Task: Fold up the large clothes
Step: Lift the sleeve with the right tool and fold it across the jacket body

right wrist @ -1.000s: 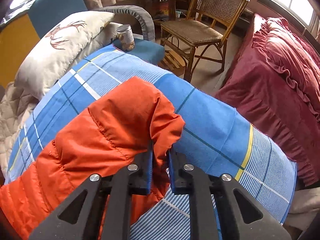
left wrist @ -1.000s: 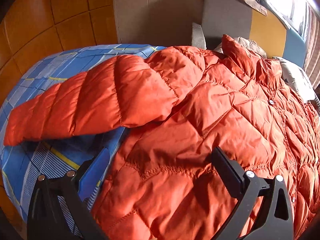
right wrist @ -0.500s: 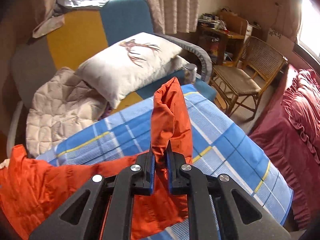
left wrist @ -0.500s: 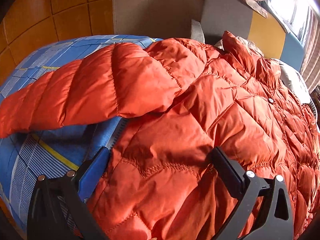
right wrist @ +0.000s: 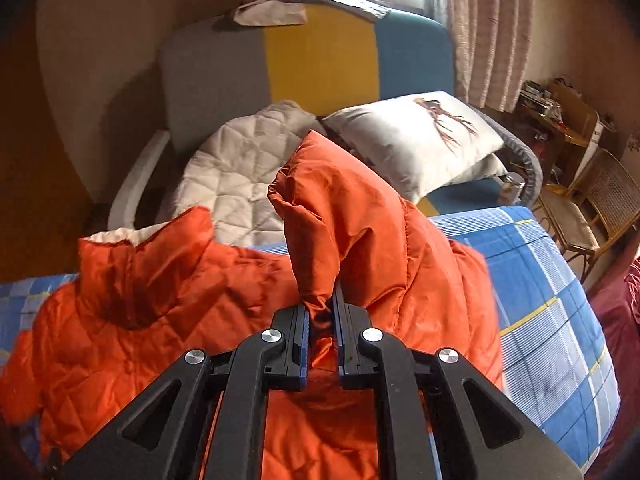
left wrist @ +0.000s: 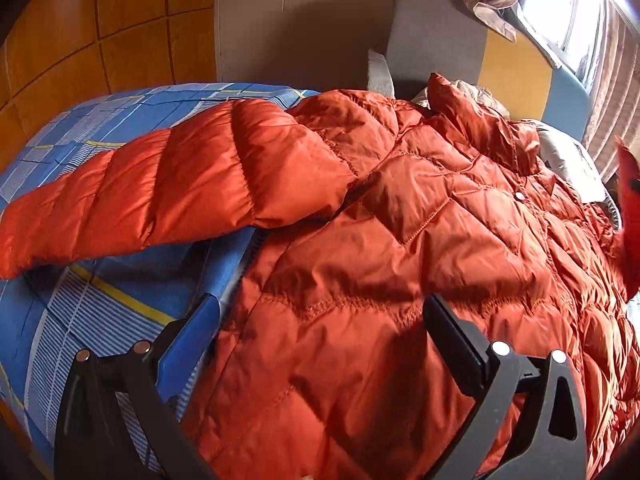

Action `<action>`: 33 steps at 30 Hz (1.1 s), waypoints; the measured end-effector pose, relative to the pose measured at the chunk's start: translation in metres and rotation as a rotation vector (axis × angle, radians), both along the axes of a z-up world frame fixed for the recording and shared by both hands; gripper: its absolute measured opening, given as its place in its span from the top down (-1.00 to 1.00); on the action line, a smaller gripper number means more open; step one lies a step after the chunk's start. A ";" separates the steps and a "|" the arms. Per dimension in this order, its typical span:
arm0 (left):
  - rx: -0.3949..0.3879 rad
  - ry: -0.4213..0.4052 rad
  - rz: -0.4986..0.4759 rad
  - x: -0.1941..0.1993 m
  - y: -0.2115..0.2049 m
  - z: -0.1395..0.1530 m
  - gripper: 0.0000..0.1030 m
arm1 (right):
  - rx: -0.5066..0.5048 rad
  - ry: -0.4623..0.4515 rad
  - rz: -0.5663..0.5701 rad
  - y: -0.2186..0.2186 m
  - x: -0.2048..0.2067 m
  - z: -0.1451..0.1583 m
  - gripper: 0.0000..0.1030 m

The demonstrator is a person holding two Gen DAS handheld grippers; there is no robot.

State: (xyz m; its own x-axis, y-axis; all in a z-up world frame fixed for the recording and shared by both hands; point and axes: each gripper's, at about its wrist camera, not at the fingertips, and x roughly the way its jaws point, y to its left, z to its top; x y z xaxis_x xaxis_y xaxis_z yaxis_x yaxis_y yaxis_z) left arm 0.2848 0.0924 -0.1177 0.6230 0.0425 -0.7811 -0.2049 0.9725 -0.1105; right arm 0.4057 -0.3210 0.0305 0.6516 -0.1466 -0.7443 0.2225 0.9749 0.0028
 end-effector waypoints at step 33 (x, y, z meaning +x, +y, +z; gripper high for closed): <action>-0.050 -0.031 0.046 -0.026 0.048 0.003 -0.96 | 0.099 0.191 0.457 0.301 -0.007 -0.096 0.42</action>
State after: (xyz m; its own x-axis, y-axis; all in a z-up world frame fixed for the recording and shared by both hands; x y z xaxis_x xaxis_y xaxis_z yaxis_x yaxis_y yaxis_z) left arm 0.2592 0.1401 -0.1148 0.6453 0.0331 -0.7632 -0.2454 0.9551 -0.1661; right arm 0.3985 -0.0198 -0.0653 0.4834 0.1988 -0.8525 -0.2215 0.9700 0.1006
